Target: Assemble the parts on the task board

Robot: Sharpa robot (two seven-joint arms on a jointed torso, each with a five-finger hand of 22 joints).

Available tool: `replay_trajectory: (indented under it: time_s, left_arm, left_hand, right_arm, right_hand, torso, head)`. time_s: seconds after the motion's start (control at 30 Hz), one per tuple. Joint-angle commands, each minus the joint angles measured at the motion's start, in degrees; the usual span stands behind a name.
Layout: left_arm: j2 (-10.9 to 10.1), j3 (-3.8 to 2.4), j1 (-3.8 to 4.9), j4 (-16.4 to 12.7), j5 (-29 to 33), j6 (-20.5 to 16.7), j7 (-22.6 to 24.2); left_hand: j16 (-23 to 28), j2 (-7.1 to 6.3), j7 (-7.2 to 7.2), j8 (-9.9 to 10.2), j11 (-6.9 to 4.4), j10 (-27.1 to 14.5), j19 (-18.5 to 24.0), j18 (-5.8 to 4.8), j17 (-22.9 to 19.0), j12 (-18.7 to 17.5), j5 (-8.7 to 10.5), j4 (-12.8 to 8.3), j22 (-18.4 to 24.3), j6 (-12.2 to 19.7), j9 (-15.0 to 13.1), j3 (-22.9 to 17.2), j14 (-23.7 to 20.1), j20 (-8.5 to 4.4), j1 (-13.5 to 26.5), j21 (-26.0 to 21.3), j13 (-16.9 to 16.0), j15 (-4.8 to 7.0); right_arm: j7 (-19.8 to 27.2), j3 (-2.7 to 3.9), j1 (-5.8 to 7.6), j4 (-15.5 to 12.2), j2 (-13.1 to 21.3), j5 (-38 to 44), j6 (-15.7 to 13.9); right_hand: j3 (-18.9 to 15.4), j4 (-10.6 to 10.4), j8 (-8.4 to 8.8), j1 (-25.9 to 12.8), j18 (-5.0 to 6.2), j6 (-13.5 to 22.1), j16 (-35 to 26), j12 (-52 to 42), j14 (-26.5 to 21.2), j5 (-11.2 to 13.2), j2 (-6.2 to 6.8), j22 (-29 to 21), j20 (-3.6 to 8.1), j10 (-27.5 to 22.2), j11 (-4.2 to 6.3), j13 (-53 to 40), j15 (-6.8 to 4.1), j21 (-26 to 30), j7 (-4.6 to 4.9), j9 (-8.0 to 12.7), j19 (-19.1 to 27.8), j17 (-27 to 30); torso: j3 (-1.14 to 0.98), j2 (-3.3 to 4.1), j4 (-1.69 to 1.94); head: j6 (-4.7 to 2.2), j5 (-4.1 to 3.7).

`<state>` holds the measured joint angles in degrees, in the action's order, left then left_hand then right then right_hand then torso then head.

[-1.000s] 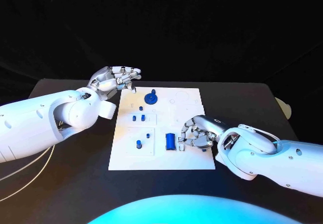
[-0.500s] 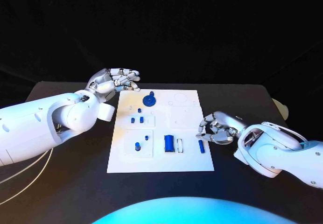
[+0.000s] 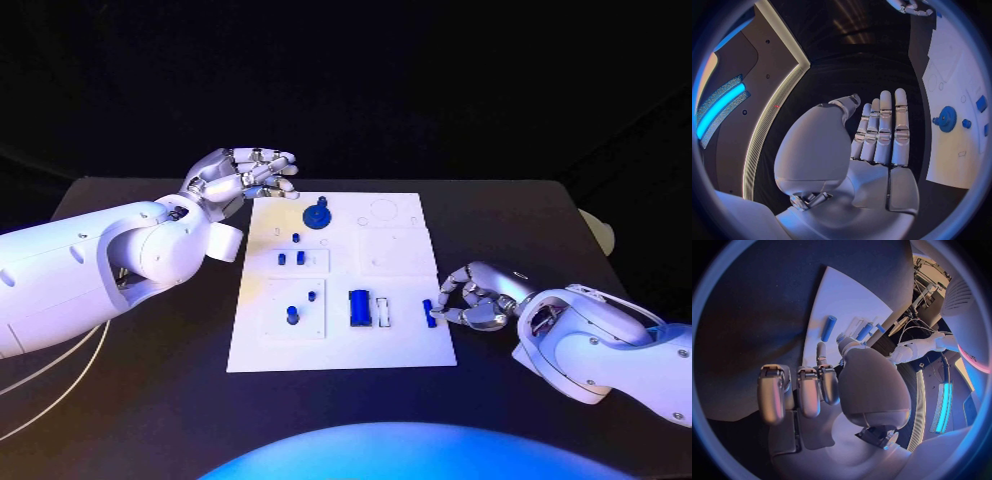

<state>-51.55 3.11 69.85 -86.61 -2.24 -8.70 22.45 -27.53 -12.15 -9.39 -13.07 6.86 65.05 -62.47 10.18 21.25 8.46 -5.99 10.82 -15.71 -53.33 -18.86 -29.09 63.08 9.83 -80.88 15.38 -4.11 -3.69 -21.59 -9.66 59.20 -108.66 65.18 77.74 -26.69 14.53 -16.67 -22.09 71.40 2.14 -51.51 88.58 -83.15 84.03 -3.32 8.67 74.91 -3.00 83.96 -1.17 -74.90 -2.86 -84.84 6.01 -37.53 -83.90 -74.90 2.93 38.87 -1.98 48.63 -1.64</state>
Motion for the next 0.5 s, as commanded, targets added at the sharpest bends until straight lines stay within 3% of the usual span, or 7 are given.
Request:
replay_trajectory:
  time_s: [0.03,0.23,0.5]
  left_arm:
    - [0.0,-0.02,-0.02,-0.3,-0.4,0.1,0.6]
    - [-0.2,-0.02,-0.02,-0.4,-0.4,0.1,0.7]
    - [-0.4,-0.02,-0.03,-0.5,-0.4,0.1,0.7]
  left_hand:
    - [0.7,0.09,-0.36,0.0,0.00,0.4,-0.7,0.38,0.1,-0.3,0.12,0.0,0.3,0.1,0.1,0.4,0.0,-0.01,-0.4,-0.4,0.0,-0.08]
    - [1.4,0.17,-0.76,0.1,0.16,0.5,-1.3,0.40,0.2,-0.6,0.10,-0.1,0.7,0.1,0.1,0.5,-0.1,-0.13,-0.5,-0.7,0.0,-0.18]
    - [1.6,0.22,-0.94,0.1,0.24,0.5,-1.6,0.39,0.3,-0.6,0.10,-0.2,0.8,0.2,0.1,0.5,0.1,-0.18,-0.6,-0.8,0.0,-0.19]
  right_arm:
    - [-3.7,0.01,-0.56,0.2,-0.4,2.5,-0.8]
    - [-5.0,0.00,-1.44,0.6,-1.6,3.7,-0.7]
    - [-5.6,0.00,-2.13,1.1,-3.0,5.0,-0.6]
  right_hand:
    - [-0.4,0.0,0.43,-0.6,-0.69,0.2,0.0,0.3,5.2,-0.2,0.07,10.9,-0.42,0.9,-0.44,-9.0,0.41,0.3,0.14,0.1,-3.8,-11.3]
    - [-0.8,0.0,0.68,-1.1,-0.65,0.1,-0.1,0.4,5.1,-0.2,-0.03,10.8,-0.51,0.8,-0.50,-8.9,0.48,0.4,0.18,0.2,-3.8,-11.2]
    - [-0.8,0.1,0.66,-1.0,-0.66,-0.1,-0.1,0.4,5.1,-0.2,-0.16,10.8,-0.53,0.8,-0.47,-8.9,0.48,0.4,0.11,0.2,-3.8,-11.2]
  torso:
    - [0.06,0.04,-0.06]
    - [-0.02,0.04,0.16]
    - [0.03,0.05,0.02]
  head:
    - [0.07,0.05]
    - [0.36,-0.12]
    - [0.67,0.00]
